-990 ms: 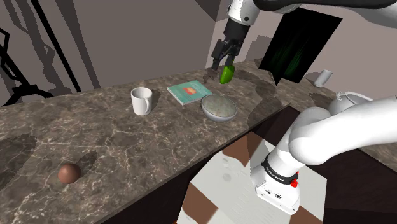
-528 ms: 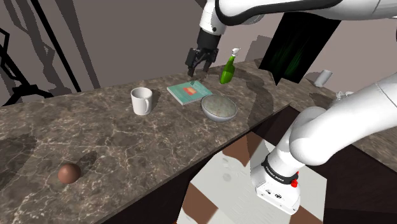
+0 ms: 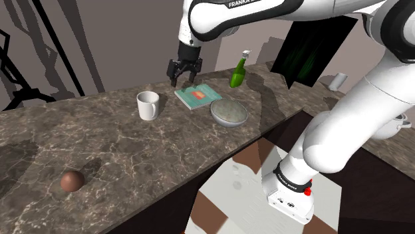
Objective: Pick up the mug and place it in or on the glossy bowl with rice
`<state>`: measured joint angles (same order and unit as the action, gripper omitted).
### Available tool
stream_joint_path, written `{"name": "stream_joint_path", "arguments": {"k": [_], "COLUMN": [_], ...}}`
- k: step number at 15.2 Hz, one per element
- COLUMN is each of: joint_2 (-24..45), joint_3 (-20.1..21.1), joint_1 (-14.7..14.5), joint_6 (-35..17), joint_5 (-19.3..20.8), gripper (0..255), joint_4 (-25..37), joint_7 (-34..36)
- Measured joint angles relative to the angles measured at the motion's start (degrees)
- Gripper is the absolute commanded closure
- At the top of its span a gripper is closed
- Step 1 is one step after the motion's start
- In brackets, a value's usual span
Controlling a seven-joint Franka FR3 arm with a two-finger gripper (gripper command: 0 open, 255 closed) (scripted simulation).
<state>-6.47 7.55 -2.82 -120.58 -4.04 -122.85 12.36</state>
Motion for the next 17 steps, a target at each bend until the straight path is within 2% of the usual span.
{"name": "stream_joint_path", "arguments": {"k": [10, 17], "joint_2": [20.3, 23.9], "joint_3": [1.8, 1.7], "joint_1": [-2.4, -2.9], "joint_6": [-4.5, -8.6], "joint_5": [3.8, 4.5], "gripper": [0, 0], "joint_4": [14.9, 14.3], "joint_7": [6.7, 7.3]}}
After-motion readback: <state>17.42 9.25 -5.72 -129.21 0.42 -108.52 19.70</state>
